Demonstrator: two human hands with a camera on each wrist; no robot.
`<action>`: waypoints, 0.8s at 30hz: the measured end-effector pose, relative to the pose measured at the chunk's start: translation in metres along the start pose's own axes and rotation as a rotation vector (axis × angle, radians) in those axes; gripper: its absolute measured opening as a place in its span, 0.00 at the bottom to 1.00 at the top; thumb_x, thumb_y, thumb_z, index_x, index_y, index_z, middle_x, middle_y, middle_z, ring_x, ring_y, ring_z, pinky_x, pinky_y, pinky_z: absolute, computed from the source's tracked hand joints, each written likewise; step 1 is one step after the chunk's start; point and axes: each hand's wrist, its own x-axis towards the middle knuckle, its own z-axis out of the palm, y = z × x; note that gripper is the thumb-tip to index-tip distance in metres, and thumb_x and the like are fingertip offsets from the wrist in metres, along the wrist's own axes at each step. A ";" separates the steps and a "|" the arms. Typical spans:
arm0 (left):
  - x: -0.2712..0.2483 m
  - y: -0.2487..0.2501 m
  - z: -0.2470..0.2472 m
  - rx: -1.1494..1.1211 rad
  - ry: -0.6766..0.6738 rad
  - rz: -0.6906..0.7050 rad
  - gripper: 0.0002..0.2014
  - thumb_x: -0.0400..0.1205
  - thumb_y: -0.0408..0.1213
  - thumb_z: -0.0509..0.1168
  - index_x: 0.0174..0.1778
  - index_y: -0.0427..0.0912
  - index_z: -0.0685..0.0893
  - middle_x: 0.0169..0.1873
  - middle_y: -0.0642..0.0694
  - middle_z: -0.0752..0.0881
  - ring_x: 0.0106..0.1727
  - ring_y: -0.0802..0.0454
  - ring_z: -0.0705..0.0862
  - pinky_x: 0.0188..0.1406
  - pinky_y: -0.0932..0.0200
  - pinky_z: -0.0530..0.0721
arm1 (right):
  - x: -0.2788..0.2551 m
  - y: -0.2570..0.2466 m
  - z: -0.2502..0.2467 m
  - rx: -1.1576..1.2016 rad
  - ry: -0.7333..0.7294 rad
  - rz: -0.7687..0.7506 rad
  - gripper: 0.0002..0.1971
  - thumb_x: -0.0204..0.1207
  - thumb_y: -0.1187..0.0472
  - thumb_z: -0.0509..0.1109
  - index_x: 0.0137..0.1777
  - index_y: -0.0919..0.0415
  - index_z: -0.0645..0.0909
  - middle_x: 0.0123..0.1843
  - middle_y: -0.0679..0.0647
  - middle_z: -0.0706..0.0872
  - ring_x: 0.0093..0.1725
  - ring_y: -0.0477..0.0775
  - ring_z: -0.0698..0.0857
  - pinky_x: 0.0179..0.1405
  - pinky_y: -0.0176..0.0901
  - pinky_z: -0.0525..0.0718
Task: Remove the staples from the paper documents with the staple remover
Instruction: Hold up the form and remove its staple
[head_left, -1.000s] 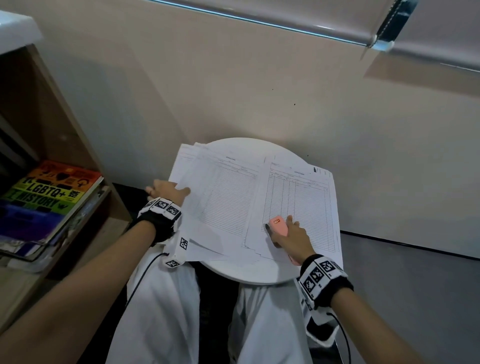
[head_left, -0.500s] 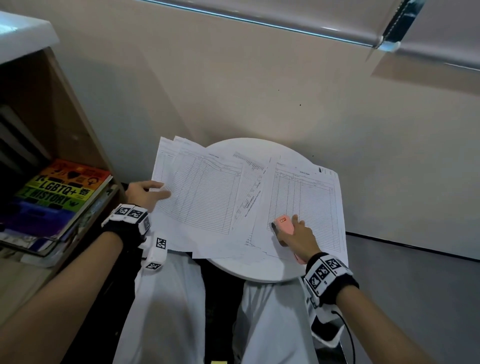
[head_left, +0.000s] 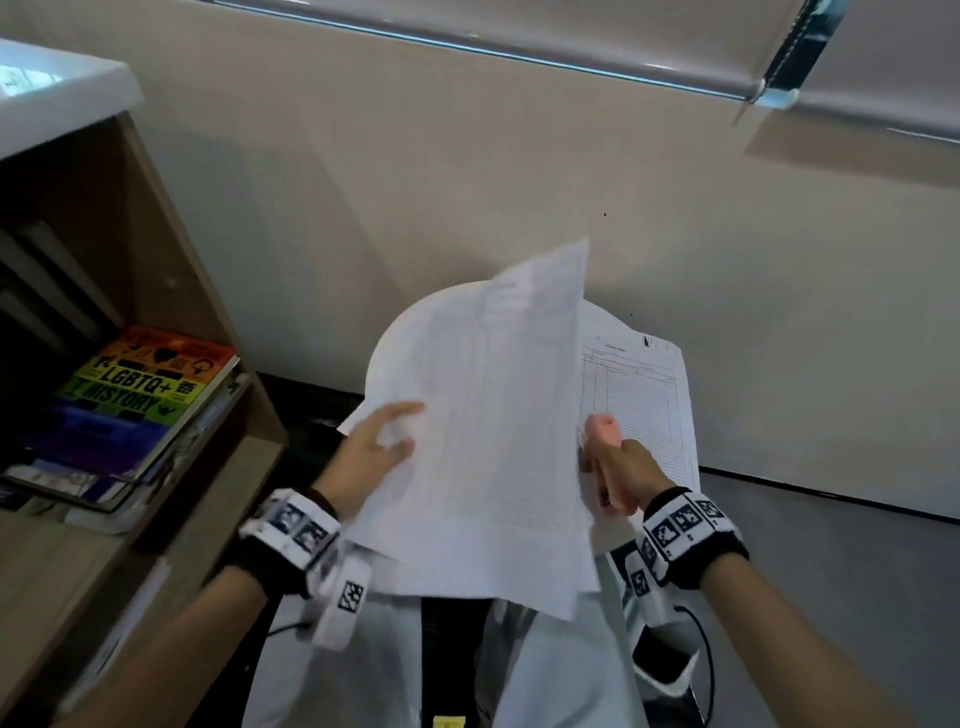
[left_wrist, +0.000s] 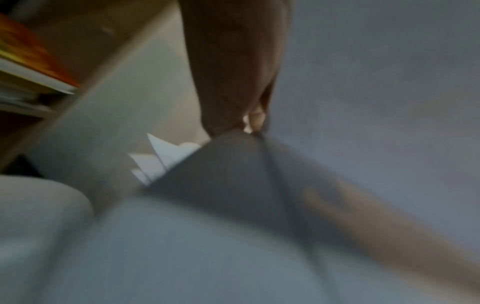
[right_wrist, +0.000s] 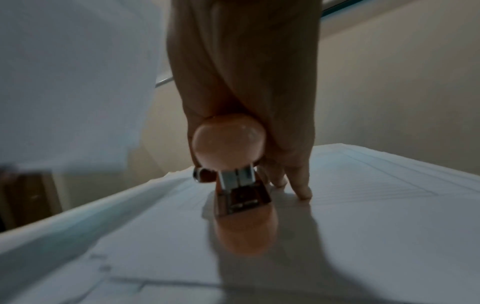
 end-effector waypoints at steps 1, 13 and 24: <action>-0.005 -0.005 0.014 0.094 -0.032 -0.083 0.18 0.80 0.25 0.65 0.66 0.43 0.79 0.64 0.49 0.78 0.70 0.48 0.76 0.57 0.71 0.75 | -0.001 -0.004 -0.005 0.042 0.007 0.027 0.18 0.74 0.49 0.69 0.46 0.67 0.80 0.36 0.58 0.83 0.31 0.56 0.81 0.24 0.35 0.78; -0.009 0.019 0.050 0.945 -0.147 -0.238 0.12 0.79 0.47 0.66 0.58 0.54 0.79 0.63 0.44 0.61 0.68 0.41 0.63 0.67 0.45 0.74 | -0.001 -0.066 -0.013 0.148 0.446 -0.409 0.10 0.77 0.58 0.70 0.56 0.55 0.77 0.46 0.54 0.85 0.40 0.54 0.83 0.37 0.43 0.82; 0.068 -0.004 0.081 1.021 -0.437 0.008 0.41 0.78 0.45 0.70 0.82 0.39 0.55 0.84 0.46 0.51 0.84 0.47 0.51 0.82 0.46 0.58 | 0.023 -0.062 0.078 -0.392 0.038 -0.228 0.25 0.82 0.52 0.63 0.74 0.65 0.68 0.66 0.67 0.81 0.62 0.67 0.82 0.56 0.53 0.81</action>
